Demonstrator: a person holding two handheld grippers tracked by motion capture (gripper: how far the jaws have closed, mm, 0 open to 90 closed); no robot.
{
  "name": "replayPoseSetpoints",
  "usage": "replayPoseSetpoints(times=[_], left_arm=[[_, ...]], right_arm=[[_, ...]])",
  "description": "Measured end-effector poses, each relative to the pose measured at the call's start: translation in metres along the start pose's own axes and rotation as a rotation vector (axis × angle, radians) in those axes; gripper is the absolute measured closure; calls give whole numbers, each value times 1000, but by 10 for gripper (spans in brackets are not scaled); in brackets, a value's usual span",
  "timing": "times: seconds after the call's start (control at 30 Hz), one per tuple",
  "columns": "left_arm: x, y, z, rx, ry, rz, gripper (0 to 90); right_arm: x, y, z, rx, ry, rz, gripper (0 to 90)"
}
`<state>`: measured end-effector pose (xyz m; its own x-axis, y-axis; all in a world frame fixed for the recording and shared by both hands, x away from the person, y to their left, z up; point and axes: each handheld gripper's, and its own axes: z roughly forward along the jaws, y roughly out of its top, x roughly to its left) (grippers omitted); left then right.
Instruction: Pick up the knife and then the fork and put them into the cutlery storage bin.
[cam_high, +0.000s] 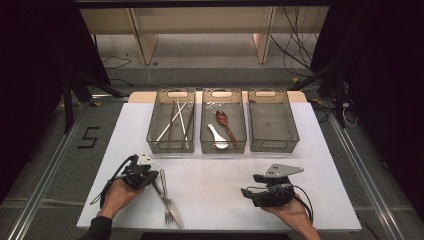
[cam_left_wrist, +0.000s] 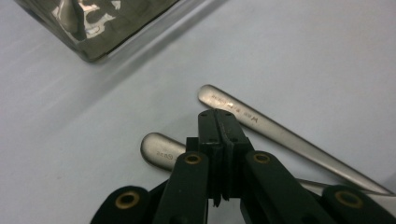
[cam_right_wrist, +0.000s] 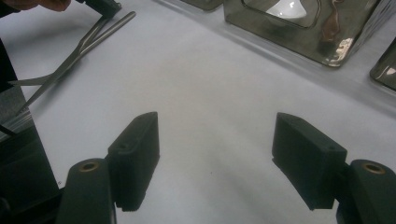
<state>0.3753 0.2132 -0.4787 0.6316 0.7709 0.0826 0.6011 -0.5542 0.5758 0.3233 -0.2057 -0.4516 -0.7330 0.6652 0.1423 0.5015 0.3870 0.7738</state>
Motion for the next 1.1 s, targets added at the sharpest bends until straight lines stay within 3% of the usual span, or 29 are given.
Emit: replayPoseSetpoints(times=[0.1,0.3,0.6,0.83,1.1], left_arm=[[0,-2,1,10,8,-6,889],[-2,-5,-6,81,35,-5,889],[-10,-15,-20,174,55,-37,889],[-20,-20,-30,266,38,-38,889],[-28,-22,-37,390,-21,-11,890]], right_arm=[[0,0,0,3,4,-4,328],[1,0,0,5,3,-3,328],[1,0,0,7,4,-9,330],[1,0,0,12,6,-10,330],[1,1,0,11,7,-11,330]])
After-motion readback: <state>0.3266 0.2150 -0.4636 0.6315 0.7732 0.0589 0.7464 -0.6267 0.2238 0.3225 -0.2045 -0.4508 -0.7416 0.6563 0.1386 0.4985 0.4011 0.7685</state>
